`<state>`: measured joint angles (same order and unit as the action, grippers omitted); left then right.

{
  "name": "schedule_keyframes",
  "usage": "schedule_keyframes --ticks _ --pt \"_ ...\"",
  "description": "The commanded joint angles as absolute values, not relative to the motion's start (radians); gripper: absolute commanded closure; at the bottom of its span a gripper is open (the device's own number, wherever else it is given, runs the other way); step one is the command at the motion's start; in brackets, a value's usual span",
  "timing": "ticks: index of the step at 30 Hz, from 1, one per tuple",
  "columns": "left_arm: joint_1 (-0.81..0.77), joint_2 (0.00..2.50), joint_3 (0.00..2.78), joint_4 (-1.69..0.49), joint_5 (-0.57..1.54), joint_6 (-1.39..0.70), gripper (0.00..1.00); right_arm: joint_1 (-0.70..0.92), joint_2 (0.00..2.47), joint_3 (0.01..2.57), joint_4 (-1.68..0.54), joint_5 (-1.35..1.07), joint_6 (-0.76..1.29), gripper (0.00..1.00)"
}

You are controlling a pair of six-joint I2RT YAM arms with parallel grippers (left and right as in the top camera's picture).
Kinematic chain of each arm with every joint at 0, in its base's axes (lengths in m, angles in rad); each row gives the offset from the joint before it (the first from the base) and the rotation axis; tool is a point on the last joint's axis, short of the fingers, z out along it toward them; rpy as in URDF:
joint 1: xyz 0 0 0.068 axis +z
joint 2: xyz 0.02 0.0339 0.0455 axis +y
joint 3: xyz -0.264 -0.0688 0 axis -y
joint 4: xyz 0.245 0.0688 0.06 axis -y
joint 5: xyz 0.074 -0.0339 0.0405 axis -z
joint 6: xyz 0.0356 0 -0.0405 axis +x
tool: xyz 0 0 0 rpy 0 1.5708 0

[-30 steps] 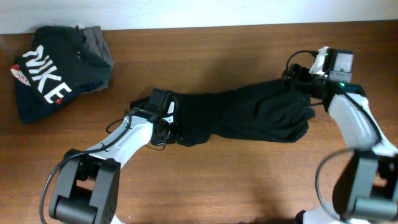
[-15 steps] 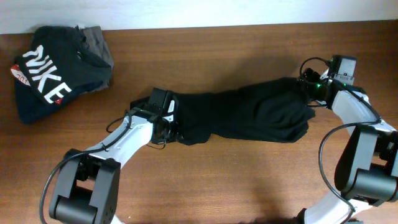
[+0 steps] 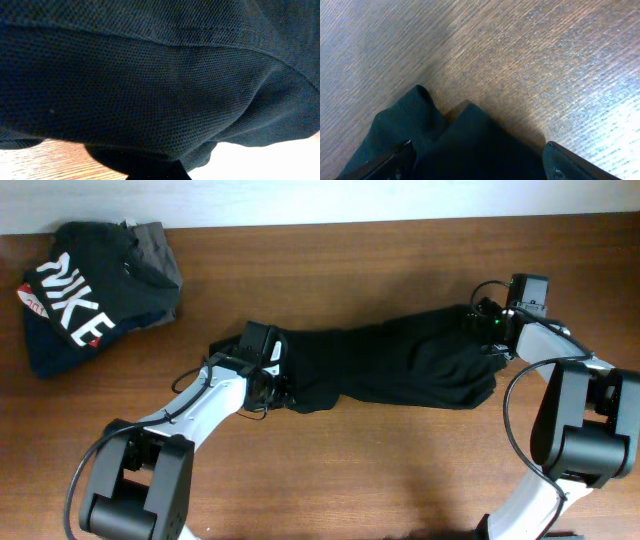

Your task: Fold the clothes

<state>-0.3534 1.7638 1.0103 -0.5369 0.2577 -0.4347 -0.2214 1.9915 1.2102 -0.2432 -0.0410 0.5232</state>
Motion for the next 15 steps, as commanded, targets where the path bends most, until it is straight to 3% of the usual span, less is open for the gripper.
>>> schedule_keyframes --ticks 1,15 --pt "-0.358 1.771 1.003 -0.534 0.254 -0.433 0.99 -0.194 2.006 1.237 -0.215 -0.014 0.532 0.15" --pt "-0.358 1.771 1.003 -0.531 0.247 -0.433 0.99 -0.157 2.069 1.237 -0.194 0.05 0.51 0.18"
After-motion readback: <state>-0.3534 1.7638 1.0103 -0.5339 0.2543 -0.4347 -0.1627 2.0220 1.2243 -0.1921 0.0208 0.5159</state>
